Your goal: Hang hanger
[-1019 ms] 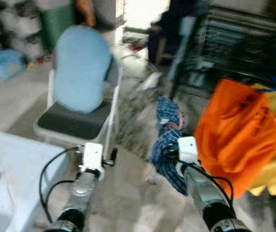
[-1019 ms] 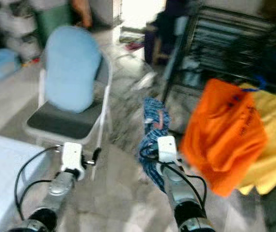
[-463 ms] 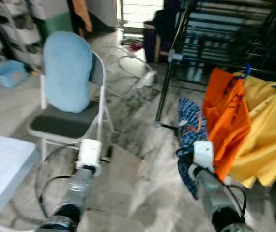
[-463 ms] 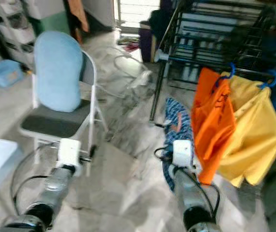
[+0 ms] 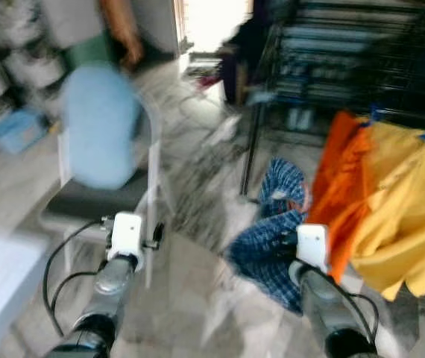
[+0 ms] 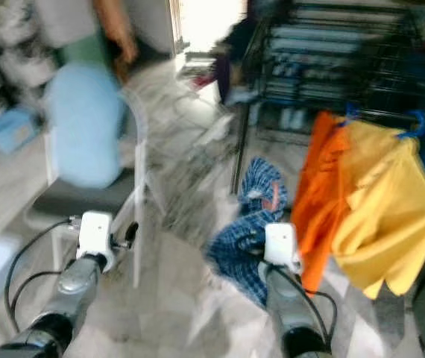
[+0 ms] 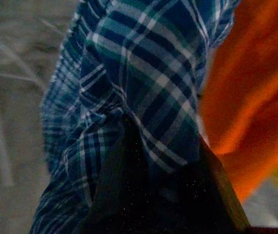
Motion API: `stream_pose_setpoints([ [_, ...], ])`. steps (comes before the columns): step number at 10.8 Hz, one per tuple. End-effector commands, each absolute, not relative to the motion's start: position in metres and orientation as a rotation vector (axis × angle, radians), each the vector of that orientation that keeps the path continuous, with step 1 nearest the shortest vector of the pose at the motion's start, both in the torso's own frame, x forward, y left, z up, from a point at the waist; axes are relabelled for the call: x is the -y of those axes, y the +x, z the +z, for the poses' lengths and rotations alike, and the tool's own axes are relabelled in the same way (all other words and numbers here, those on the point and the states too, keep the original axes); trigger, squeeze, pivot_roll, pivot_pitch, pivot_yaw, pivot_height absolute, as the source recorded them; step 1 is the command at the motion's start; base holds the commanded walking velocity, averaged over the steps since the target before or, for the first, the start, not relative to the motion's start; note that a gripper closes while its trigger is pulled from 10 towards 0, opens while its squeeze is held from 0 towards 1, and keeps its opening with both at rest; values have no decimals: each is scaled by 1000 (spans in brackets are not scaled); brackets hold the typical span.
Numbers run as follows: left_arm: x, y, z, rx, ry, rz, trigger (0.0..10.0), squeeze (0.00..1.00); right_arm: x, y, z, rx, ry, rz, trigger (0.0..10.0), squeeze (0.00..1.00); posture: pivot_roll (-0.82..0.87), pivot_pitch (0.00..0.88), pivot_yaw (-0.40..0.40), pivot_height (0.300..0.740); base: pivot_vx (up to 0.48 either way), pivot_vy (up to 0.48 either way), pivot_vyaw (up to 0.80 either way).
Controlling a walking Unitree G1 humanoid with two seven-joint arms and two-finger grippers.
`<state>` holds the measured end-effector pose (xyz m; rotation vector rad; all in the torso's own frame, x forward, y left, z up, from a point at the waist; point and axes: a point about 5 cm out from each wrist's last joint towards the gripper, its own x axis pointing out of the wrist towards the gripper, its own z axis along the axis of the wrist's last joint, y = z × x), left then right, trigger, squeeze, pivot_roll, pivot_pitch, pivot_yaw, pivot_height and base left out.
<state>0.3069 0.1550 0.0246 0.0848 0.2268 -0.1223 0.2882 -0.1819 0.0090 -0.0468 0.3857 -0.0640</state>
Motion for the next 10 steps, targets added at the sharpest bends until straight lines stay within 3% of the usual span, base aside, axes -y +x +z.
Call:
stream_pose_setpoints([
  [1, -157, 307, 24, -235, 88, -130, 10000, 0, 182, 298, 21, -334, -48, -73, 10000, 0, -126, 13, 20, 740, 480, 0, 0],
  [10, -151, 303, 19, -255, 86, -155, 10000, 0, 164, 296, 14, -390, -46, 59, 10000, 0, -123, 25, 25, 740, 469, 0, 0],
])
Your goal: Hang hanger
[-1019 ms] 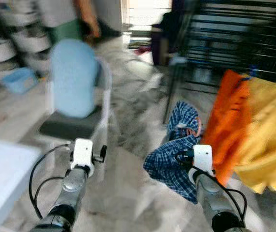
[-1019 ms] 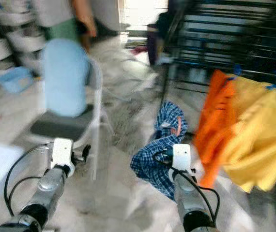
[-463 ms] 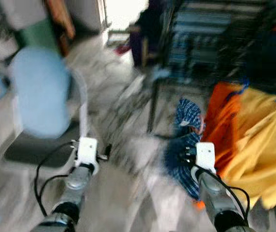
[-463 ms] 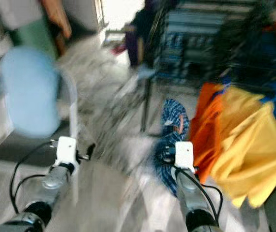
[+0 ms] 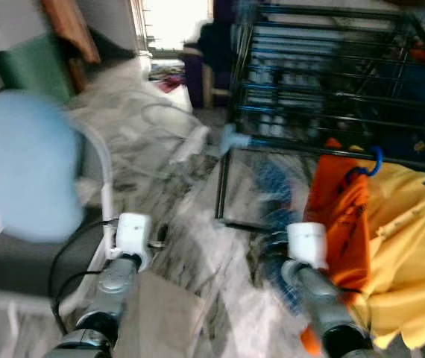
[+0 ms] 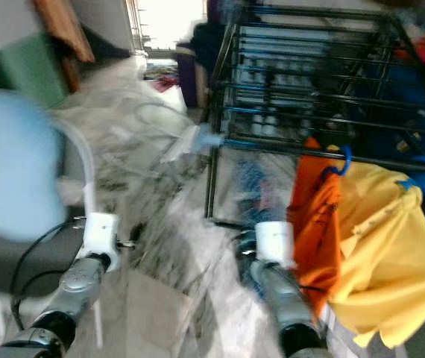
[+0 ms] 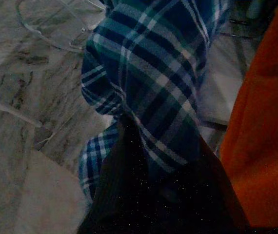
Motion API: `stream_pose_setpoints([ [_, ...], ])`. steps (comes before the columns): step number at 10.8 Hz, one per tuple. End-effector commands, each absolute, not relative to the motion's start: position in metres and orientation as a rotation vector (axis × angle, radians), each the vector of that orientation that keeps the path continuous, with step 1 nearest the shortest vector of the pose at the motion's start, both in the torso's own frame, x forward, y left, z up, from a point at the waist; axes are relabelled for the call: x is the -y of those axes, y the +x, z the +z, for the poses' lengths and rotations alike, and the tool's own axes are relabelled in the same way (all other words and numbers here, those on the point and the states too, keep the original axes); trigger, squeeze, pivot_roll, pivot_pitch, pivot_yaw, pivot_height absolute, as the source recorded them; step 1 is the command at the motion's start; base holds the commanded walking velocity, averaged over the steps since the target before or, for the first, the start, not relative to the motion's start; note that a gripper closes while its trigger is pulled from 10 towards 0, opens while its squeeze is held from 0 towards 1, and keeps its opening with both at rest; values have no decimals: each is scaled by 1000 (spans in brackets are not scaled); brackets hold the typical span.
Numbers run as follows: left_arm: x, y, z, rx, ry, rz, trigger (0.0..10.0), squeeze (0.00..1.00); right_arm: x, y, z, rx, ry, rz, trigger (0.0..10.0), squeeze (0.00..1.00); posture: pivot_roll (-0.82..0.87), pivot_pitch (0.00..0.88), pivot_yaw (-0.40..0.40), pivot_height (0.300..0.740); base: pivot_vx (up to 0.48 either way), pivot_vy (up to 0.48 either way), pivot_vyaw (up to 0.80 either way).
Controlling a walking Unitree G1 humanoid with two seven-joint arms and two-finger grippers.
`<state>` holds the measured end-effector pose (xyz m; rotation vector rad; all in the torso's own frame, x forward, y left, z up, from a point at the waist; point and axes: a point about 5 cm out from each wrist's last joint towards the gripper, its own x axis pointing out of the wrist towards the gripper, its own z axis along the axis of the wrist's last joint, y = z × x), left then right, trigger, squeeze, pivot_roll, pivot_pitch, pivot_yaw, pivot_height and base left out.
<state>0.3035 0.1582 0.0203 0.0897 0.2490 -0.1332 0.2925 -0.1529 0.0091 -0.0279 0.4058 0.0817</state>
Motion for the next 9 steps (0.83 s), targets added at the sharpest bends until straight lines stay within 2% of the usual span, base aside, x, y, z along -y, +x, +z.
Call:
stream_pose_setpoints([
  [1, -150, 303, 19, -255, 88, -159, 10000, 0, 162, 296, 14, -389, -42, 61, 10000, 0, -122, 24, 26, 740, 446, 0, 0],
  [4, -146, 301, 17, -256, 89, -182, 10000, 0, 170, 302, 26, -304, -76, -22, 10000, 0, -125, 29, 30, 740, 446, 0, 0],
  [6, -144, 301, 17, -256, 70, -184, 10000, 0, 167, 303, 32, -270, -102, 7, 10000, 0, -124, 32, 29, 740, 0, 0, 0],
  [9, -138, 296, 10, -300, 73, -207, 10000, 0, 162, 290, 17, -326, -89, 22, 10000, 0, -121, 33, 28, 740, 0, 0, 0],
])
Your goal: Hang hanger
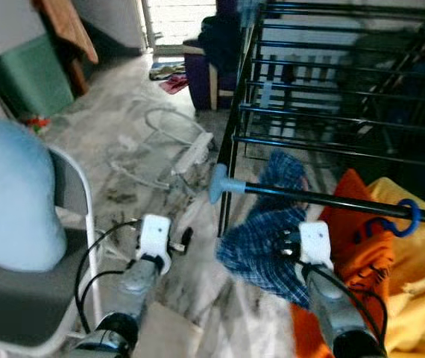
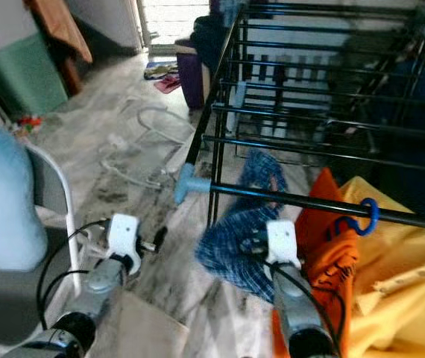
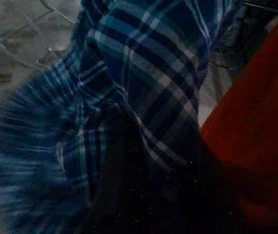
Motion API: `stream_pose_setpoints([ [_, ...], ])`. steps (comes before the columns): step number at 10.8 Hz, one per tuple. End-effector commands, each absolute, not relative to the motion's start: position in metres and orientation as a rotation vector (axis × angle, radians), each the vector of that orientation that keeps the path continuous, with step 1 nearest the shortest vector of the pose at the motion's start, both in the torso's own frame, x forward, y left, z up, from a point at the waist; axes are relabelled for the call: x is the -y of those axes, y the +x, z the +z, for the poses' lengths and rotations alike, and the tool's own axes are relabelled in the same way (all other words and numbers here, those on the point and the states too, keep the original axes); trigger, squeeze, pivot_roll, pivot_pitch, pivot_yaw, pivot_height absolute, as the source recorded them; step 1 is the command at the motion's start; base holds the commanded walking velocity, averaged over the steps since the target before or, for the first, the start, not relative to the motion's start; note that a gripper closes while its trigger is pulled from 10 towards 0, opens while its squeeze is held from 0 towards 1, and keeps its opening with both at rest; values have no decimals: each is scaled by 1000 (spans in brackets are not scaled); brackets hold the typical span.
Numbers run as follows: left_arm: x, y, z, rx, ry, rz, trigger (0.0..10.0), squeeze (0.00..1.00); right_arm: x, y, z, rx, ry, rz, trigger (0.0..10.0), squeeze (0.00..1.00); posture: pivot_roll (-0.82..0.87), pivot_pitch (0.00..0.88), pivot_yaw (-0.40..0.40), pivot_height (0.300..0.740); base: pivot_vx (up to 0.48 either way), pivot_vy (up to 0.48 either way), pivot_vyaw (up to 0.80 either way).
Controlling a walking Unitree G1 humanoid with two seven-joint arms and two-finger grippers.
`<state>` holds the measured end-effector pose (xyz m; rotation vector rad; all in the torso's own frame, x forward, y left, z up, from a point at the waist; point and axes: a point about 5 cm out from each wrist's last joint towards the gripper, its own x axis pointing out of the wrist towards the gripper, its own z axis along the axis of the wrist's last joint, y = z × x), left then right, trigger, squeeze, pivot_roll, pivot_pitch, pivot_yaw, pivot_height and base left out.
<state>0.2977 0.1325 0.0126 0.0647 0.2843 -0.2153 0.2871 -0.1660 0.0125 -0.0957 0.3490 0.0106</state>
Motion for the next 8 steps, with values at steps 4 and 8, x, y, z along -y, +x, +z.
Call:
stream_pose_setpoints([
  [4, -137, 295, 9, -314, 89, -231, 10000, 0, 157, 262, 0, -365, -123, 45, 10000, 0, -164, 66, 52, 740, 0, 0, 0],
  [8, -133, 298, 10, -329, 88, -289, 10000, 0, 140, 242, 32, -117, -177, 92, 10000, 0, -215, 95, 87, 740, 0, 0, 0],
])
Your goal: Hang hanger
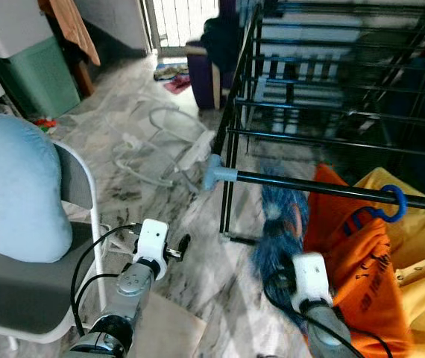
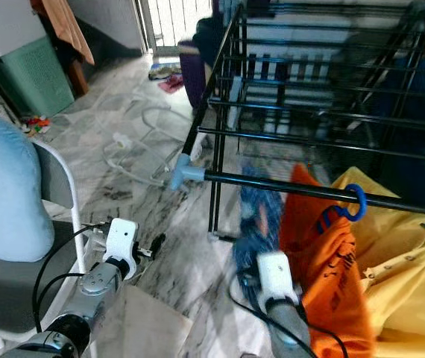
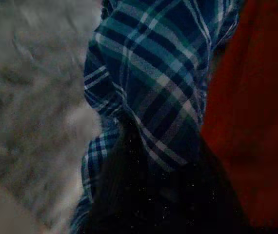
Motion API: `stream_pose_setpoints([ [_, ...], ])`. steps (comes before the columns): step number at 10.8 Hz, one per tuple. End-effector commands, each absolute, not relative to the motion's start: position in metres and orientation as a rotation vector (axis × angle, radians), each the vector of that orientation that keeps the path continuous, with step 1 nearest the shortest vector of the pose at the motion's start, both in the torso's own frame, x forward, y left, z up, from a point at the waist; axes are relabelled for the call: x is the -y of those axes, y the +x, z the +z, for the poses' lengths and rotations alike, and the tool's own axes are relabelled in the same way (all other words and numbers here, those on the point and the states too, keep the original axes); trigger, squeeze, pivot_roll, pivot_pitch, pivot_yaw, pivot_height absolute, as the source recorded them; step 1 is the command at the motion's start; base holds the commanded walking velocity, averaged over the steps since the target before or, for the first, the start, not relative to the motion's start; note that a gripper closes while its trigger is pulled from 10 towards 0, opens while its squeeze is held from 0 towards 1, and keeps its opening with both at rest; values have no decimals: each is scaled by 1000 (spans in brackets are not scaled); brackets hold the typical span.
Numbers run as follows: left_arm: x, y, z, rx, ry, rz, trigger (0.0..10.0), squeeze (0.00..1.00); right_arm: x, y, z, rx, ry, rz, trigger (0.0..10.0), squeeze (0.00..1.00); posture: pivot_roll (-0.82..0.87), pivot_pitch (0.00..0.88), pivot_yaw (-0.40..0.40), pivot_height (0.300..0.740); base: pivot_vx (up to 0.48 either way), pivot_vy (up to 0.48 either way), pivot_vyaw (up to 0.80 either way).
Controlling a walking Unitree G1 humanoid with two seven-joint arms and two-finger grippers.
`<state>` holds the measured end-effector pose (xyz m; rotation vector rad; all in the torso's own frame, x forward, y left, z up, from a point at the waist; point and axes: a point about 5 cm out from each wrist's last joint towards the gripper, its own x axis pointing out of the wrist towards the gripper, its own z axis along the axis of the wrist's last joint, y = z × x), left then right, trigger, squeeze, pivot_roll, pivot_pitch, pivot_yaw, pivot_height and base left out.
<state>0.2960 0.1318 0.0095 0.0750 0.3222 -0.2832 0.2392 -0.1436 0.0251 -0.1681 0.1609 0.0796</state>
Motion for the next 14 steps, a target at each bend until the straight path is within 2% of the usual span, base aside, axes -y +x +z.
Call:
stream_pose_setpoints([
  [1, -130, 299, 12, -325, 94, -304, 10000, 0, 136, 248, 44, -74, -158, 98, 10000, 0, -218, 94, 91, 740, 0, 0, 0],
  [3, -131, 301, 14, -319, 96, -299, 10000, 0, 137, 260, 59, -32, -157, 95, 10000, 0, -214, 83, 90, 740, 0, 0, 0],
  [7, -132, 301, 13, -329, 81, -284, 10000, 0, 149, 292, 61, -155, -8, -1, 10000, 0, -193, 73, 82, 740, 0, 0, 0],
  [10, -136, 299, 10, -355, 41, -254, 10000, 0, 140, 292, 56, -197, 9, 31, 10000, 0, -177, 74, 75, 740, 0, 0, 0],
  [14, -132, 300, 10, -360, 49, -279, 10000, 0, 139, 291, 56, -196, 21, 22, 10000, 0, -189, 75, 80, 740, 0, 292, 0],
])
